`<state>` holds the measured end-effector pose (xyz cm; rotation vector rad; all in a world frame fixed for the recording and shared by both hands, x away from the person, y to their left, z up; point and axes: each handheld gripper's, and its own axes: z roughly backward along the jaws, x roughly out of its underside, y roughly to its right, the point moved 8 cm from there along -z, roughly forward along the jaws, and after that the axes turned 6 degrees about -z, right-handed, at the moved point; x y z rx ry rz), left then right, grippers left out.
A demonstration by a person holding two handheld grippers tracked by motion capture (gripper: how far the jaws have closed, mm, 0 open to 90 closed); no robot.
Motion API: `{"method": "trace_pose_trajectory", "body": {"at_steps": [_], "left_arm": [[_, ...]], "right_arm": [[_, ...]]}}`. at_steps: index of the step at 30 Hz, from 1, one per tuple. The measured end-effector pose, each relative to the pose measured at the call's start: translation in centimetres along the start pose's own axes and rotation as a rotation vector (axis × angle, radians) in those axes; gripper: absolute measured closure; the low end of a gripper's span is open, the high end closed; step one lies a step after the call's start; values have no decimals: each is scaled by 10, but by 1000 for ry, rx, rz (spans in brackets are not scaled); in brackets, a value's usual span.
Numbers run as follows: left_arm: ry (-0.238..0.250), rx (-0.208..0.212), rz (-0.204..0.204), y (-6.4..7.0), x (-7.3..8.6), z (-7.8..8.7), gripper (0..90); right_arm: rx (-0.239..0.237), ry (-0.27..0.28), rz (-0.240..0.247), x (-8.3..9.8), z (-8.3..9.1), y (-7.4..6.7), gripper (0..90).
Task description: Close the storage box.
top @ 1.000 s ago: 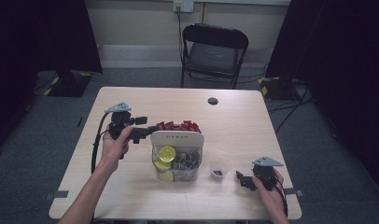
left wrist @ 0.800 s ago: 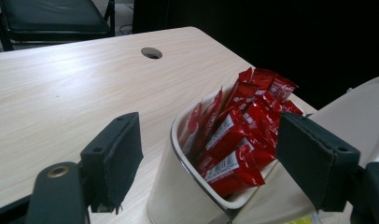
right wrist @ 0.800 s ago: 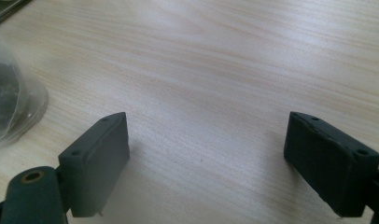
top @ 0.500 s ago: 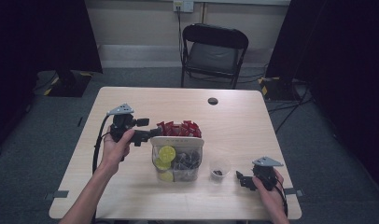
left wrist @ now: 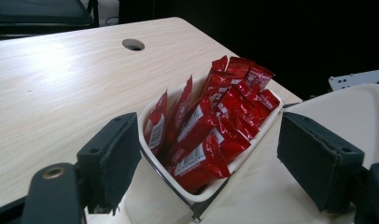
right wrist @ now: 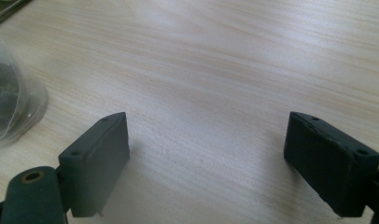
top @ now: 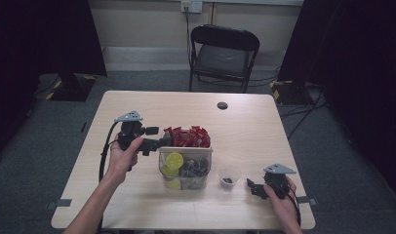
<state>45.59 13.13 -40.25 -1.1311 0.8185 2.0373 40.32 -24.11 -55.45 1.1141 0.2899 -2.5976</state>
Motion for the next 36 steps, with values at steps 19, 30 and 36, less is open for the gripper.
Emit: {"method": "trace_pose_trajectory", "body": {"at_steps": [19,30,36], "left_arm": [[-10,26,-35,11,9,4,201],[-37,40,-44,18,18,-1,195],[-47,36,-47,18,22,0,193]], "right_arm": [[4,-3,-4,0,0,0,137],[4,-2,-3,0,0,0,137],[3,-2,-3,0,0,0,137]]}}
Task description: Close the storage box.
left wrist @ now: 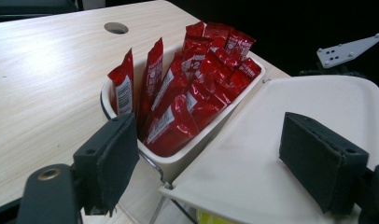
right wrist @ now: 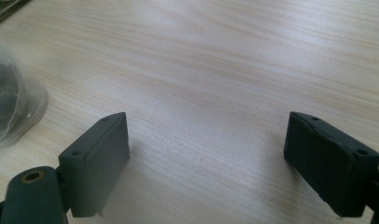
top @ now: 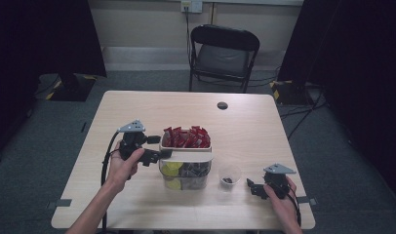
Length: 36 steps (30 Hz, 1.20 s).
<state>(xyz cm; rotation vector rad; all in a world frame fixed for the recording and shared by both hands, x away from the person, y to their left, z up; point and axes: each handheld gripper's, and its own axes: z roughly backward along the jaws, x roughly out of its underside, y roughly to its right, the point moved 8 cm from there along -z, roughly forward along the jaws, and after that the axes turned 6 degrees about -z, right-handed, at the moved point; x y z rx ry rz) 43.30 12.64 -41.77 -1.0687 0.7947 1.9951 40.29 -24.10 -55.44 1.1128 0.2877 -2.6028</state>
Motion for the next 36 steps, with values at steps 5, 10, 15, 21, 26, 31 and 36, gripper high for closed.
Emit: {"method": "trace_pose_trajectory", "body": {"at_steps": [5,10,15,21,26,31,36], "left_arm": [[-11,-2,1,-1,4,0,190],[-34,-8,11,-4,12,-3,189],[-73,-18,17,-5,20,-8,188],[-122,-26,13,-4,28,-16,187],[-122,-12,14,-5,32,-17,178],[-118,-16,30,-6,34,-18,155],[-127,-30,23,-5,33,-16,158]], "right_arm": [[1,0,-1,0,0,0,137],[2,0,-1,0,0,0,137],[3,-5,-1,0,0,0,137],[5,-5,-2,0,0,0,138],[4,-2,-2,0,0,0,137],[3,-1,-2,0,0,0,137],[3,3,-1,0,0,0,136]]}}
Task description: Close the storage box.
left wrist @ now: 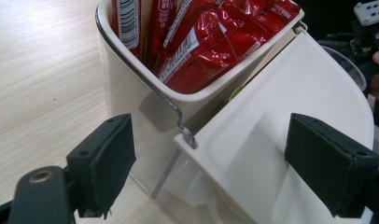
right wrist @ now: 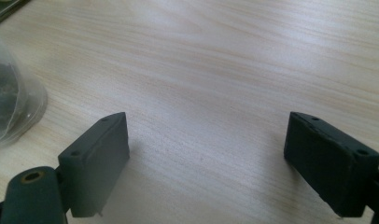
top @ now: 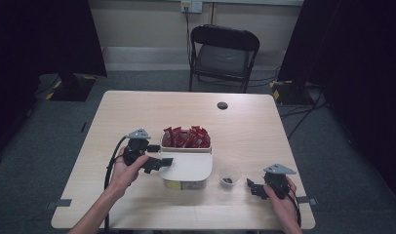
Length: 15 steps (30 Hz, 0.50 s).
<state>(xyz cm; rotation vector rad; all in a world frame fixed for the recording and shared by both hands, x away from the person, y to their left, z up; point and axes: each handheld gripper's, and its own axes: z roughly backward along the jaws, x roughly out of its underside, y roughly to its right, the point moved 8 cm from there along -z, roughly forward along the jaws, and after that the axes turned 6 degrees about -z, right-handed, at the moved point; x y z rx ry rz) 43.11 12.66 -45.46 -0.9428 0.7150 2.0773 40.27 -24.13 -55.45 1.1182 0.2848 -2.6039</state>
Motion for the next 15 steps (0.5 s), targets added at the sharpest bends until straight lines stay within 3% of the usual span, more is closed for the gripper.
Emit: {"method": "trace_pose_trajectory", "body": {"at_steps": [8,15], "left_arm": [[41,-9,-2,-6,-4,19,171],[58,-92,30,-25,8,40,170]], "right_arm": [[0,0,1,0,0,0,134],[0,0,1,0,0,0,134]]}}
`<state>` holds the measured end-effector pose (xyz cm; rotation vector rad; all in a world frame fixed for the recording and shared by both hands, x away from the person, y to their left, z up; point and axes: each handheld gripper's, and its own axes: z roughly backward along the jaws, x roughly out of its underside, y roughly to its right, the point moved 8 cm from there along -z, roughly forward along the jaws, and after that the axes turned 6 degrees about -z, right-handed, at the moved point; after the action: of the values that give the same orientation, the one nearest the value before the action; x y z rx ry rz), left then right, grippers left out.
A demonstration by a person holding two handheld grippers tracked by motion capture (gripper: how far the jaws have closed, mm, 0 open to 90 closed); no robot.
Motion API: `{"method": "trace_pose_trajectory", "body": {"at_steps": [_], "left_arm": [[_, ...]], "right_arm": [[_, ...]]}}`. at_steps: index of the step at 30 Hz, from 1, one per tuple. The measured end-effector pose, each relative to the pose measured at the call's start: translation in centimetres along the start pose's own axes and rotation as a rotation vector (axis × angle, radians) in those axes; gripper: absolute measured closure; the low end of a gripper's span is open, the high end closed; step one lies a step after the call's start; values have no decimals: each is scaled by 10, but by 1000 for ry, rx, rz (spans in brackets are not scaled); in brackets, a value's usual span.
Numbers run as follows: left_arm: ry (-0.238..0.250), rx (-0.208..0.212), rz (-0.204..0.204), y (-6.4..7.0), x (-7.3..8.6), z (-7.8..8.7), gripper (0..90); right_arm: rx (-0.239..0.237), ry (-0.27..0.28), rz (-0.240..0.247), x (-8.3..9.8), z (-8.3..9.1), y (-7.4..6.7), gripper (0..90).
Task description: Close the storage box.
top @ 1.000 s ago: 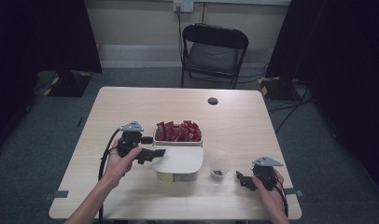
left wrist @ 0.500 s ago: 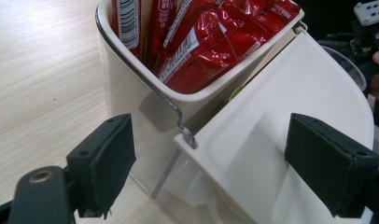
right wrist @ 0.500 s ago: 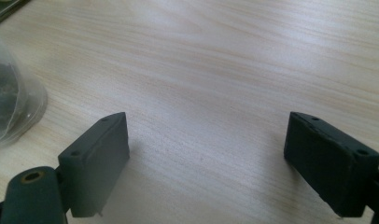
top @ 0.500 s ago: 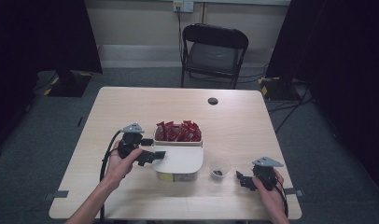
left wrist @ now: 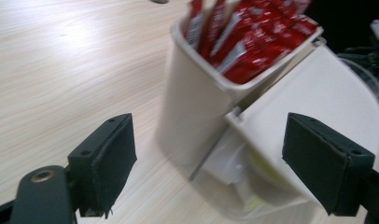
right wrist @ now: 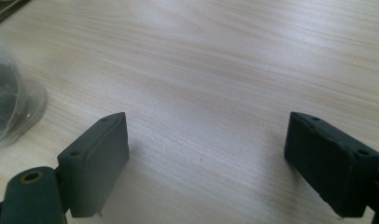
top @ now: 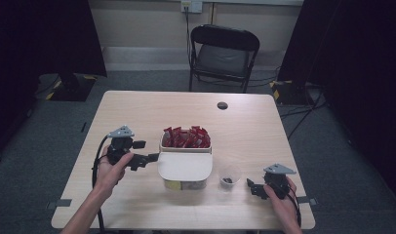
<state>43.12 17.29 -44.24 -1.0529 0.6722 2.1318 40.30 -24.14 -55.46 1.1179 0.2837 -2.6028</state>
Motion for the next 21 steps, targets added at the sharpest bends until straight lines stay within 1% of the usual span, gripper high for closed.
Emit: {"method": "trace_pose_trajectory", "body": {"at_steps": [2,4,6,9,10,12,13,15,17,20,21], "left_arm": [[-9,-17,9,-6,6,4,170],[-21,-31,11,-12,12,6,170],[-25,-37,26,-17,18,9,170],[-53,-56,36,-24,29,10,170],[-69,-64,29,-26,33,11,170],[-81,-83,29,-29,40,11,170],[-74,-93,36,-30,42,11,170],[-77,-123,47,-34,48,10,170],[-104,-142,39,-36,56,8,168],[-138,-176,43,-40,69,5,165],[-157,-189,31,-41,73,4,165]], "right_arm": [[0,0,0,0,0,0,134],[0,0,-1,0,0,0,134],[-1,-1,0,0,0,0,133],[-2,0,0,0,0,0,133],[-2,0,0,0,0,0,132],[-2,0,0,0,0,0,132],[-2,0,0,0,0,0,132],[-2,0,0,0,0,0,133],[-2,0,0,0,0,0,133],[-2,0,0,0,0,0,132],[-2,0,0,0,0,0,133]]}}
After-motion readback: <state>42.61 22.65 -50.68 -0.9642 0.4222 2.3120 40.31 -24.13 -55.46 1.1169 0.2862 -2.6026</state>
